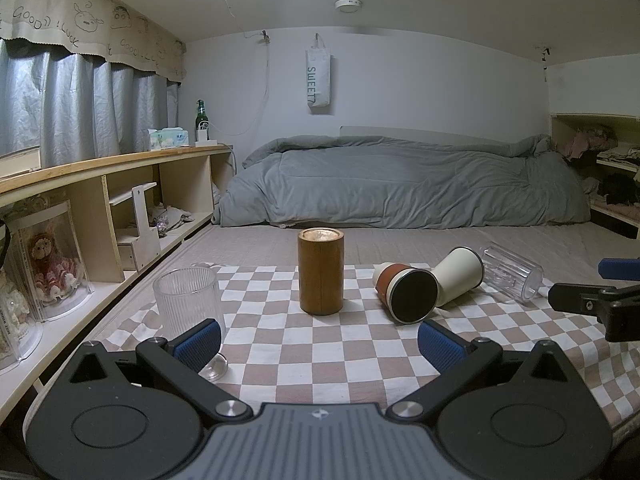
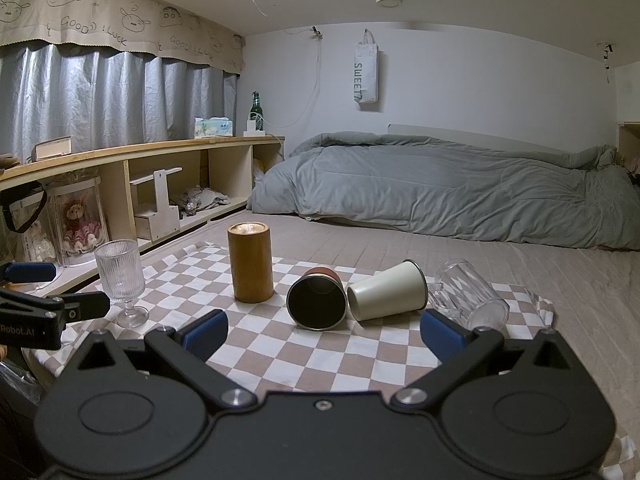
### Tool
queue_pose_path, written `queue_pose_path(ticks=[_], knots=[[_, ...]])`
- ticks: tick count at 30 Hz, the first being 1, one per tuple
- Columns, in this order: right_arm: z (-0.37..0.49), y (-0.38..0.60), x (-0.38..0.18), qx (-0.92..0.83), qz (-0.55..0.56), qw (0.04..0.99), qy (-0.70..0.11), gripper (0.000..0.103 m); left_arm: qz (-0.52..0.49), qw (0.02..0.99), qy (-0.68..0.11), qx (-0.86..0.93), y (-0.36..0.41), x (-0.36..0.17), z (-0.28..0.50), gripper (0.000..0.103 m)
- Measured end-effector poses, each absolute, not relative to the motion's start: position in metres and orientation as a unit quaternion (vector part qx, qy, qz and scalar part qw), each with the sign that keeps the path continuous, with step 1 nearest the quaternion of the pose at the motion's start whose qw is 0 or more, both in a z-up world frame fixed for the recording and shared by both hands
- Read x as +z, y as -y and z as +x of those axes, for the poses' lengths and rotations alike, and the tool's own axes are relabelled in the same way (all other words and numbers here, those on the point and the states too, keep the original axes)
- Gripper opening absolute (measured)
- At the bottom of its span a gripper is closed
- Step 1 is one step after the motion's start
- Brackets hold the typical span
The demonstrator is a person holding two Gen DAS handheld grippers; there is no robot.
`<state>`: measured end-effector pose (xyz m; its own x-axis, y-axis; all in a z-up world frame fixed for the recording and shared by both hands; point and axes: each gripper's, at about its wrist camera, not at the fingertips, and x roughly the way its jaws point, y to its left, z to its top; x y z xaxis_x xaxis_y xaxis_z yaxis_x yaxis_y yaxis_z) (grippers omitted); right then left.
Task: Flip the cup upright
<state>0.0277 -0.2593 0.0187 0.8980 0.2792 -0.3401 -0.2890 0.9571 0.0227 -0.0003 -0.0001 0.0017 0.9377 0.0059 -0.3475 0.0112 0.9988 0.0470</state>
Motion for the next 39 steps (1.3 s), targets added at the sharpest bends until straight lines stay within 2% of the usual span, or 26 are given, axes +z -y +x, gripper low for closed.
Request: queue_pose_path(ticks=[29,39], knots=[[0.027,0.259,0.019,0.145,-0.013,0.975,-0.17,0.103,0.026,0.981,-0.192,-0.007,-0.001,0.003,0.007,0.103],[0.028,0.262,0.027,0.142,-0.006,0.976,-0.164,0.103,0.045,0.976,-0.211,-0.013,0.003,0.009,0.062,0.103]])
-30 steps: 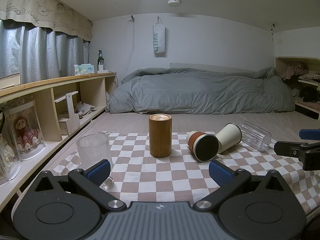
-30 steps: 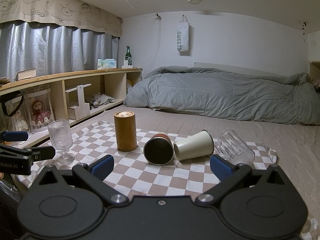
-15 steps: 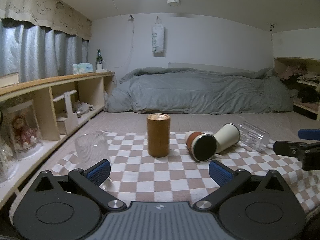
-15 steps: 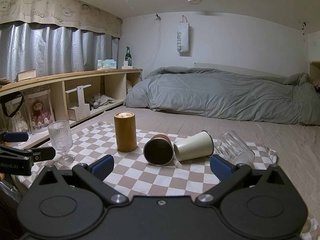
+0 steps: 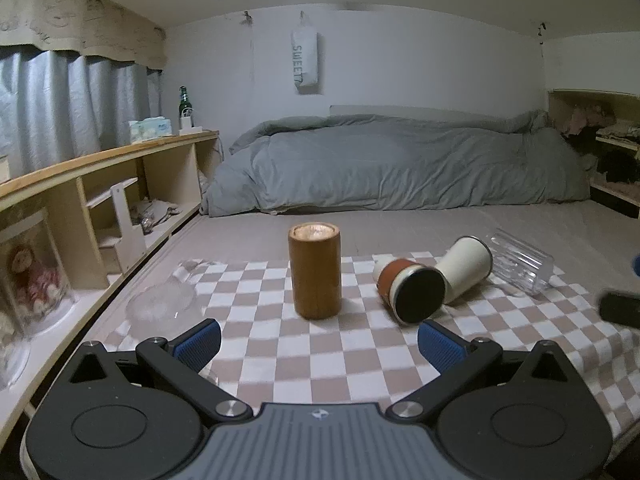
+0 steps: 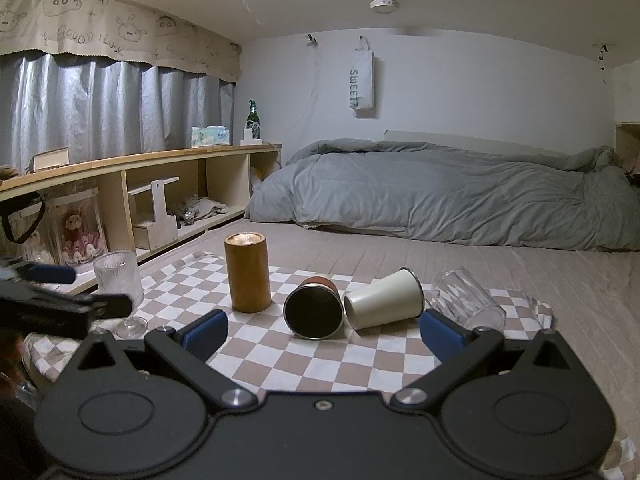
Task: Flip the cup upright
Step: 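Lower the left tool onto the tan wooden cup and close on it, then lift the wooden cup with the left tool and tilt it sideways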
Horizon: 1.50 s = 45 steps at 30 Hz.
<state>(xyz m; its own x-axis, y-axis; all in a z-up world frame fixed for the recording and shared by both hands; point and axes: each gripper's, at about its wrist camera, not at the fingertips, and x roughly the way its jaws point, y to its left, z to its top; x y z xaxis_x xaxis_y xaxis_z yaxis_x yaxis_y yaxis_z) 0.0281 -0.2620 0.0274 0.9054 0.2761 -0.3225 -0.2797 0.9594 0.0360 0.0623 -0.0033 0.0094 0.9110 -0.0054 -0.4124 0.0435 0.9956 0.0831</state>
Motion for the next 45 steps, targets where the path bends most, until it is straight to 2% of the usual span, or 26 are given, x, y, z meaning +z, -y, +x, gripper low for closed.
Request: queue_pose_path(ticks=[13,21,24,28,30,31,32,38,45], knots=[[0.03,0.277,0.027,0.134,0.008,0.978,-0.162,0.103,0.071,0.976,-0.203,-0.021,0.022,0.021,0.204,0.102],[0.034,0.286,0.025,0.127,0.019,0.977,-0.168,0.103,0.051,0.95,-0.307,-0.026,0.016,0.014,0.306,0.102],[0.036,0.287,0.024,0.128,0.018,0.977,-0.17,0.103,0.069,0.939,-0.336,-0.024,0.021,0.012,0.327,0.094],[0.038,0.29,0.024,0.134,0.021,0.975,-0.175,0.103,0.116,0.914,-0.388,-0.01,0.029,0.006,0.348,0.091],[0.038,0.291,0.024,0.139,0.023,0.974,-0.177,0.103,0.128,0.903,-0.409,-0.005,0.03,0.001,0.356,0.088],[0.038,0.291,0.024,0.142,0.024,0.973,-0.178,0.103,0.135,0.9,-0.415,0.0,0.029,-0.002,0.359,0.078],[0.038,0.293,0.025,0.145,0.025,0.973,-0.178,0.103,0.138,0.897,-0.419,0.005,0.028,-0.004,0.36,0.074],[0.036,0.3,0.025,0.142,0.031,0.973,-0.177,0.103,0.129,0.904,-0.407,-0.003,0.021,0.001,0.339,0.073],[0.034,0.305,0.027,0.143,0.048,0.972,-0.18,0.103,0.145,0.905,-0.4,-0.02,0.021,-0.005,0.274,0.073]])
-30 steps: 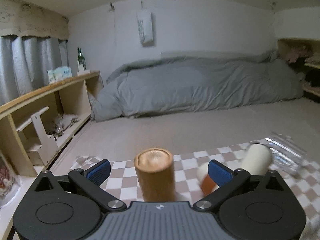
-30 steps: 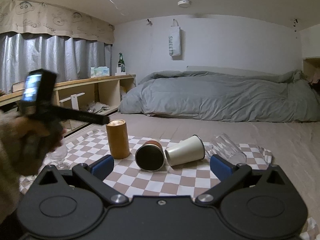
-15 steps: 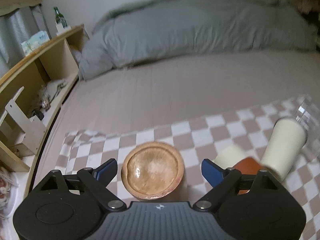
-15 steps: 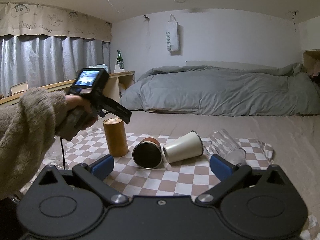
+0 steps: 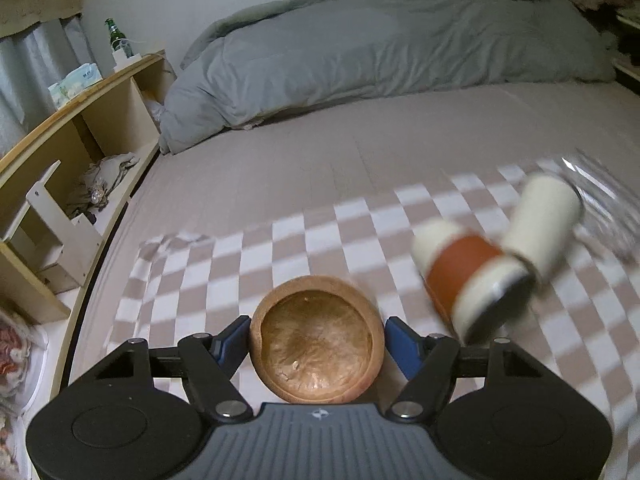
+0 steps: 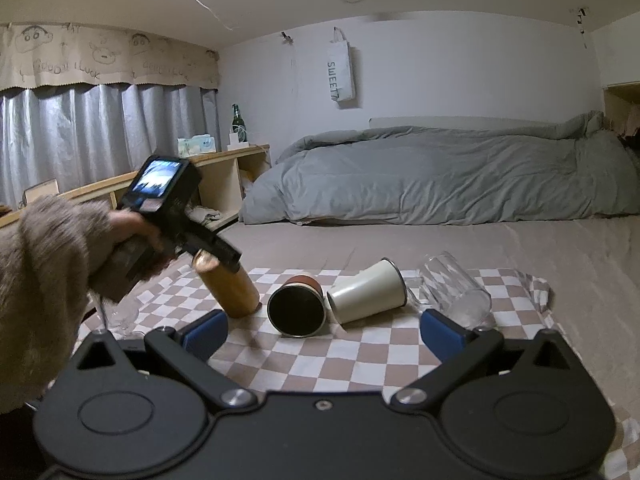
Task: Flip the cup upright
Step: 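Lift the wooden cup with the left tool and tilt it sideways, then grasp the wooden cup's end with the right tool while the left tool holds it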
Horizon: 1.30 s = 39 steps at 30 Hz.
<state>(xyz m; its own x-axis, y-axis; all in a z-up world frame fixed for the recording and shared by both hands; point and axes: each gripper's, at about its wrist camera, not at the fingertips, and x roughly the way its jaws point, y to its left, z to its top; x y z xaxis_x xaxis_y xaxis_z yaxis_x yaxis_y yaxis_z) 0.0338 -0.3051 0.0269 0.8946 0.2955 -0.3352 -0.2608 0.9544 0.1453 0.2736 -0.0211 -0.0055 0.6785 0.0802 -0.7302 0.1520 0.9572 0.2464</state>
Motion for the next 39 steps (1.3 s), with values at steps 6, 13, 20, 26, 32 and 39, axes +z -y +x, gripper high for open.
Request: queue_pose_path(ticks=[6,13,20,26,32,39], knots=[[0.033,0.304,0.026,0.141,0.046,0.972,-0.18,0.103,0.139,0.899,-0.415,-0.029,0.016,-0.03,0.225,0.072],[0.035,0.306,0.022,0.147,0.055,0.968,-0.194,0.103,0.104,0.901,-0.421,-0.029,0.007,-0.049,0.191,0.072],[0.08,0.304,0.014,0.149,0.125,0.942,-0.273,0.103,0.083,0.897,-0.432,-0.043,-0.004,-0.062,0.179,0.072],[0.151,0.261,0.01,0.188,0.178,0.898,-0.355,0.103,0.081,0.903,-0.417,-0.056,-0.008,-0.057,0.171,0.073],[0.217,0.199,-0.014,0.222,0.263,0.832,-0.434,0.103,0.065,0.906,-0.412,-0.073,-0.013,-0.05,0.161,0.071],[0.268,0.169,-0.062,0.186,0.344,0.763,-0.514,0.099,0.058,0.907,-0.411,-0.079,-0.02,-0.049,0.161,0.066]])
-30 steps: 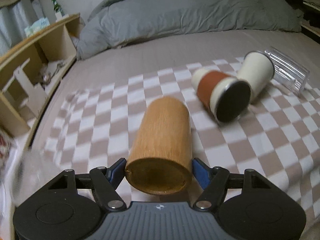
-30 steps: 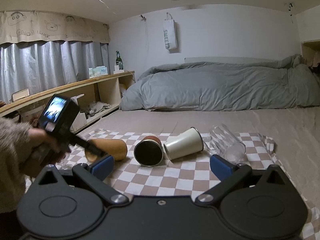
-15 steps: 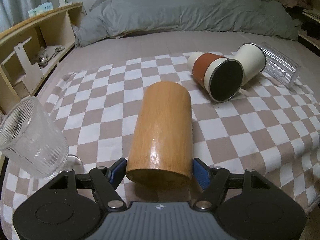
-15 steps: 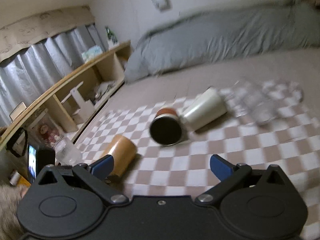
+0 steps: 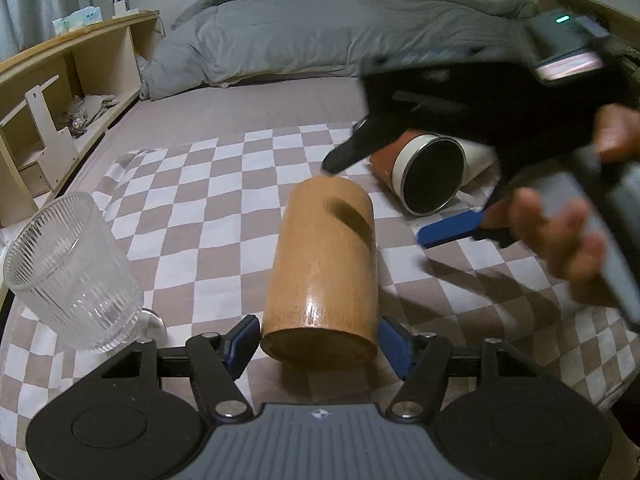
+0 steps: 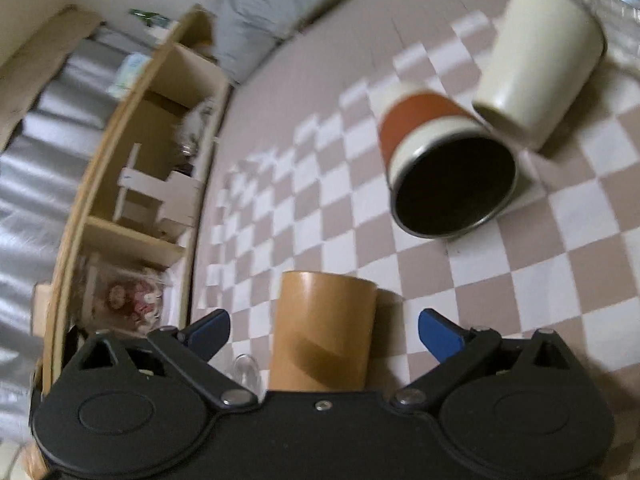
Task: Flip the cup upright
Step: 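Grasp the wooden cup's end with the right tool while the left tool holds it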
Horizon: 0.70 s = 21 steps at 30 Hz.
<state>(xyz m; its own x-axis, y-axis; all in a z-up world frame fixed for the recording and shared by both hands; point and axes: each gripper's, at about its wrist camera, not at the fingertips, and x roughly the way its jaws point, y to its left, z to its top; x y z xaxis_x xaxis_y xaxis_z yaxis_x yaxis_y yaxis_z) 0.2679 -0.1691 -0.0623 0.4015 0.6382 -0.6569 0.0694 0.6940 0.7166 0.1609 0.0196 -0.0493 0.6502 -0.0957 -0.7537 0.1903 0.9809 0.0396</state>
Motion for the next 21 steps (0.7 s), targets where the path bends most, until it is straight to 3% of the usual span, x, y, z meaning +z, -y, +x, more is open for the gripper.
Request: queue_pose_path(ticks=[14,16,21], knots=[[0.307,0.144,-0.101,0.185,0.384,0.716,-0.553,0.085,0.068,0.907,-0.408,-0.082,-0.018,-0.051,0.161,0.066],[0.309,0.145,-0.102,0.188,0.379,0.72,-0.55,0.073,0.069,0.907,-0.408,-0.083,-0.018,-0.05,0.16,0.066],[0.306,0.147,-0.091,0.201,0.356,0.738,-0.538,0.072,0.059,0.905,-0.411,-0.09,-0.021,-0.052,0.158,0.066]])
